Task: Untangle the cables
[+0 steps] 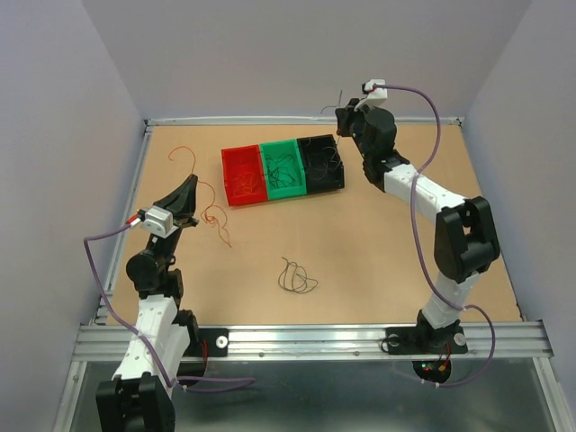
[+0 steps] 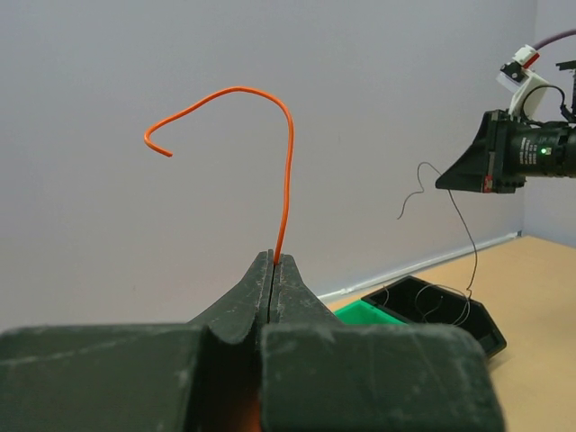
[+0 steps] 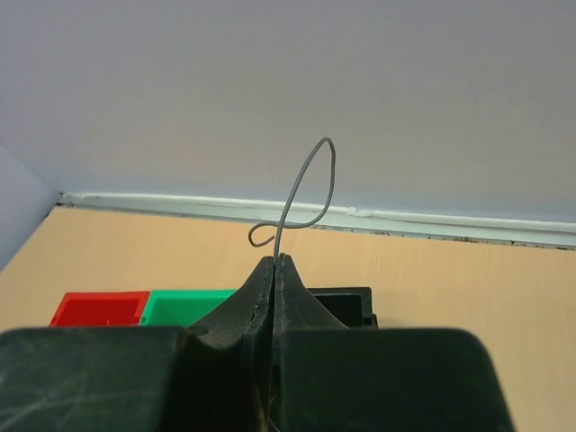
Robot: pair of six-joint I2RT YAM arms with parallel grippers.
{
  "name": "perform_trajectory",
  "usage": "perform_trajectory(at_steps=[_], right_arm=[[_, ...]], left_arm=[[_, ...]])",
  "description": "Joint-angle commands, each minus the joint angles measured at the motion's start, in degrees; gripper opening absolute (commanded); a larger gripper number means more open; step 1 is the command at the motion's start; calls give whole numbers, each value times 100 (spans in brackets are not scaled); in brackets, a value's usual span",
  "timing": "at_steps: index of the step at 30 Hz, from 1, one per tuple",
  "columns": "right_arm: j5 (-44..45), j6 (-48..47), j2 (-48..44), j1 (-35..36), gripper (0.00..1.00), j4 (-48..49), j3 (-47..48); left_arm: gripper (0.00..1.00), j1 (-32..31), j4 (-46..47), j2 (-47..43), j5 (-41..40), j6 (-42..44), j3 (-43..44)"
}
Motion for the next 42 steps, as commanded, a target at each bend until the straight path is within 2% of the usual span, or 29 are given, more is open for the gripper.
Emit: perform_trajectory(at_steps=[1, 6, 16, 23, 33, 37, 42], right_arm=[[-193, 108, -579, 6, 1, 670, -288], [-245, 249, -395, 6, 1, 652, -552], [-368, 214, 712, 6, 1, 222, 37], [-439, -32, 1732, 68, 1, -885, 1212], [-219, -252, 2566, 156, 1, -2045, 2005], [-175, -340, 3129, 217, 0, -2869, 2846], [61, -445, 3648, 305, 0, -3329, 3333]], left_arm=[[0, 6, 421, -14, 86, 46, -53], [0, 6, 456, 39, 148, 37, -53], [0, -3, 483, 83, 174, 46, -53], [0, -3, 492, 101, 201, 37, -53], [0, -12, 500, 109, 236, 37, -45], [0, -12, 500, 101, 245, 37, -53], [0, -12, 509, 109, 253, 55, -53]])
